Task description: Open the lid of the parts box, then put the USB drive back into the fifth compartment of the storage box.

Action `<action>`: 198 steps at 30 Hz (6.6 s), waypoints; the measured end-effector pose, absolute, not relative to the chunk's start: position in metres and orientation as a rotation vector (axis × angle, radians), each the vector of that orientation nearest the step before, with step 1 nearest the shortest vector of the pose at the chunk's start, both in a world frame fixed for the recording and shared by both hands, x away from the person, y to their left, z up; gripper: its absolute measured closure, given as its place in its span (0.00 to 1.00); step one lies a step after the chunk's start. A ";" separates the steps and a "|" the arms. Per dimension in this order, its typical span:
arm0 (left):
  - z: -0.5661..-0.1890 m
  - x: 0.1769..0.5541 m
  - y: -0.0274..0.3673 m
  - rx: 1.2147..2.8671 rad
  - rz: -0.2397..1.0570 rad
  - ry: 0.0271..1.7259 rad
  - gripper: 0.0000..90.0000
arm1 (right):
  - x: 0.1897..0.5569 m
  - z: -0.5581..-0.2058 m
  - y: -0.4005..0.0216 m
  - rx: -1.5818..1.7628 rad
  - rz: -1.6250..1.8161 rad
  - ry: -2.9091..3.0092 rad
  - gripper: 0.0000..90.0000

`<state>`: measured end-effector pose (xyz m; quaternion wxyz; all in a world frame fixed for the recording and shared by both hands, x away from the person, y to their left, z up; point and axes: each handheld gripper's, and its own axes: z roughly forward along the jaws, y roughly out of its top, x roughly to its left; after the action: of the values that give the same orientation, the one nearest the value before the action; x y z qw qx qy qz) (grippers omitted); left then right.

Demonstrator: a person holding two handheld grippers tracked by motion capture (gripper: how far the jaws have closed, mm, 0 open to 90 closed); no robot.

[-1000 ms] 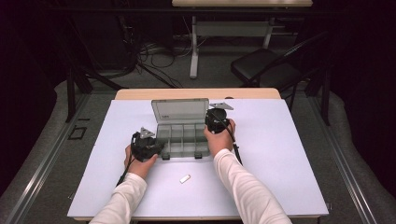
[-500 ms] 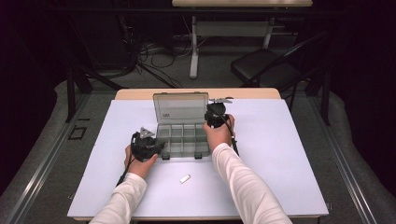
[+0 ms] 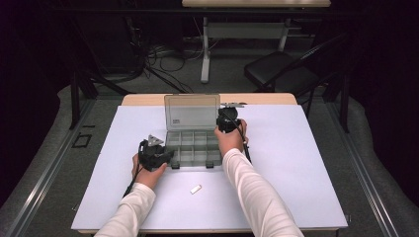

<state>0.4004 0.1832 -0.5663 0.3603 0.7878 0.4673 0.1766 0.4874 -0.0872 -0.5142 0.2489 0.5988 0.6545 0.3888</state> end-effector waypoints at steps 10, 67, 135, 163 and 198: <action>-0.566 0.400 0.183 2.029 0.455 1.207 0.65 | 0.494 -0.519 -0.088 1.634 1.057 1.790 0.99; -0.567 0.400 0.183 2.022 0.457 1.211 0.66 | 0.473 -0.529 -0.099 1.401 1.211 1.954 0.65; -0.503 0.353 0.190 1.806 0.365 1.020 0.25 | 0.369 -0.503 -0.170 1.137 1.358 2.100 0.16; -0.499 0.346 0.169 1.886 0.366 0.894 0.03 | 0.372 -0.503 -0.174 1.166 1.367 2.082 0.00; -0.519 0.321 0.129 2.044 0.313 0.850 0.00 | 0.371 -0.501 -0.175 1.161 1.383 2.065 0.00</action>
<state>0.3207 0.1285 -0.5191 0.4378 0.8219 0.3419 0.1259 0.3709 -0.1752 -0.5011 0.1978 0.4150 0.7379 0.4940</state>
